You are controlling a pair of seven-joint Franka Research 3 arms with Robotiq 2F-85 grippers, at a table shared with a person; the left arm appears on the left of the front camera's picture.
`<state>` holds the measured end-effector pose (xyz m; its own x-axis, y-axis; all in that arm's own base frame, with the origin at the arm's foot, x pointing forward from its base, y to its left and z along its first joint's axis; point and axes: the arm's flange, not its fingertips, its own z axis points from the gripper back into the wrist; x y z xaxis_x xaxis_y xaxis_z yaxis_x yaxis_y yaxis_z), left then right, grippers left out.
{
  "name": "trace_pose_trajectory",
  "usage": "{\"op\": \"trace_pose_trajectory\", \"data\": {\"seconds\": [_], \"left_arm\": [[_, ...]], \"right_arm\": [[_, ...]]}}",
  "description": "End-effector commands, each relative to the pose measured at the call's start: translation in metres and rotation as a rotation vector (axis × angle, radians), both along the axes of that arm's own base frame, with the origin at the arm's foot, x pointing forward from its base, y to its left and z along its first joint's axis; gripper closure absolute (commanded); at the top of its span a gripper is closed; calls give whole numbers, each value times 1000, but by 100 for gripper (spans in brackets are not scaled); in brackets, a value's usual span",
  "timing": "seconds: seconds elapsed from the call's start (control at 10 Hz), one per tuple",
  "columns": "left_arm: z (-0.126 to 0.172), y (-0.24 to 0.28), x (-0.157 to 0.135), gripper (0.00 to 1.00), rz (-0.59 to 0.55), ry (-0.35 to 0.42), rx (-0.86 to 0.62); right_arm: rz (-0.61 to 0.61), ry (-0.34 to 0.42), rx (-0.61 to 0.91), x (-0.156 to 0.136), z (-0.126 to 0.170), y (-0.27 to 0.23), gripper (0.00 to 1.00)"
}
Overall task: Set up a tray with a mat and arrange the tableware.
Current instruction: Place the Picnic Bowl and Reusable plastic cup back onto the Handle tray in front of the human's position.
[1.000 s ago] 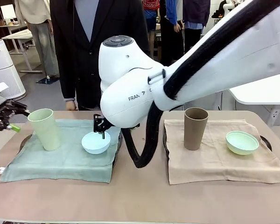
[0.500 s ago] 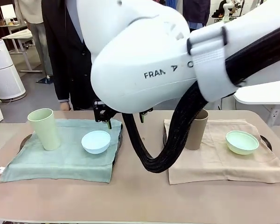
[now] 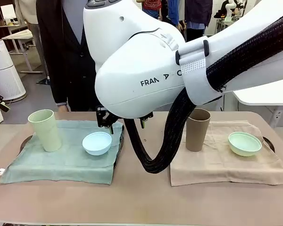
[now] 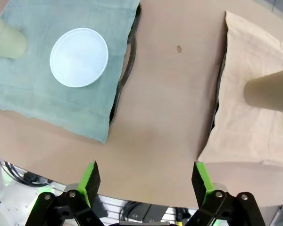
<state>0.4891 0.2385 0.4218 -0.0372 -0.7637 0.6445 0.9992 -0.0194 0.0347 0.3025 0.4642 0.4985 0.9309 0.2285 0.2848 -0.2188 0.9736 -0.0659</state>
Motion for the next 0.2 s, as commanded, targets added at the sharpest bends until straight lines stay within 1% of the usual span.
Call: {"op": "trace_pose_trajectory", "data": {"seconds": [0.0,0.1], "left_arm": [[9,2,0,0,-4,-23,-9],[9,2,0,0,-4,-23,-9]], "right_arm": [[11,1,17,-3,2,-1,0],[11,1,17,-3,2,-1,0]]}}
